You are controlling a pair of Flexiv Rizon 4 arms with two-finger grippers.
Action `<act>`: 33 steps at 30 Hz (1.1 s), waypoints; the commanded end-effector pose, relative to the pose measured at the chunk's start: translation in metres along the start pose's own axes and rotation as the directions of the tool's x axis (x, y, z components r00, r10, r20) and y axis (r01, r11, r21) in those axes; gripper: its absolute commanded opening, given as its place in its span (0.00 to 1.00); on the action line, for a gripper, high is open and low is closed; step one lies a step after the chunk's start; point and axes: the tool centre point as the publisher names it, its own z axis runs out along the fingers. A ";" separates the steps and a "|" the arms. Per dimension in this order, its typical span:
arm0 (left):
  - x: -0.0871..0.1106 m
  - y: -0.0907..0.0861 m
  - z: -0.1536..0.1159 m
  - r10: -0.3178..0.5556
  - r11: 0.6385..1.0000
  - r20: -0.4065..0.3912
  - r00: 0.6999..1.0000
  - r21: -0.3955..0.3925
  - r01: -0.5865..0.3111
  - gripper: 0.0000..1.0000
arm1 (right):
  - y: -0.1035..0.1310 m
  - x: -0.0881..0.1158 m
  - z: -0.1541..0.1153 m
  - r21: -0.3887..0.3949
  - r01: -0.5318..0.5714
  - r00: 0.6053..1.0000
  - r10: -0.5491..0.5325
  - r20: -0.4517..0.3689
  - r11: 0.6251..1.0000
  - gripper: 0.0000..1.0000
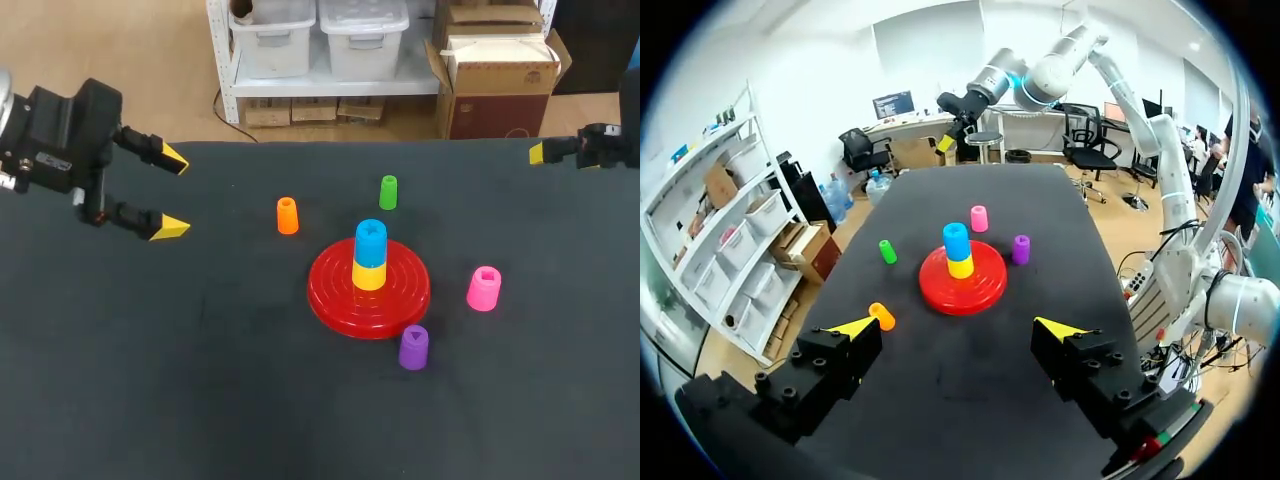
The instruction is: Pick up and stack the cylinders on the red base in this order: pink,purple,orange,green
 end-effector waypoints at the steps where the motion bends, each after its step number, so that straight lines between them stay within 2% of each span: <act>1: 0.001 0.000 0.000 0.002 1.000 0.003 1.000 -0.001 -0.002 1.00 | 0.001 0.000 0.000 0.005 -0.001 1.000 0.001 0.001 1.000 1.00; 14: 0.001 0.000 0.000 0.002 1.000 0.003 1.000 -0.001 -0.002 1.00 | 0.001 0.000 0.000 0.005 -0.001 1.000 0.001 0.001 1.000 1.00; 18: 0.001 0.000 0.000 0.002 1.000 0.003 1.000 -0.001 -0.002 1.00 | 0.026 0.013 0.020 0.051 0.068 0.988 -0.060 -0.141 0.996 1.00; 21: 0.001 0.000 0.000 0.002 1.000 0.003 1.000 -0.001 -0.002 1.00 | 0.043 0.024 0.032 0.096 0.159 0.957 -0.129 -0.261 0.983 1.00; 24: 0.001 0.000 0.000 0.002 1.000 0.003 1.000 -0.001 -0.002 1.00 | 0.054 0.033 0.043 0.118 0.254 0.910 -0.196 -0.365 0.960 1.00; 26: 0.001 0.000 0.000 0.002 1.000 0.003 1.000 -0.001 -0.002 1.00 | 0.060 0.038 0.050 0.133 0.349 0.864 -0.264 -0.428 0.928 1.00; 28: 0.001 0.000 0.000 0.002 1.000 0.003 1.000 -0.001 -0.002 1.00 | 0.064 0.044 0.054 0.136 0.399 0.821 -0.287 -0.494 0.907 1.00; 30: 0.001 0.000 0.000 0.002 1.000 0.003 1.000 -0.001 -0.002 1.00 | 0.066 0.051 0.059 0.148 0.441 0.792 -0.306 -0.528 0.885 1.00; 33: 0.001 0.000 0.000 0.002 1.000 0.003 1.000 -0.001 -0.002 1.00 | 0.068 0.061 0.062 0.150 0.439 0.782 -0.295 -0.549 0.886 1.00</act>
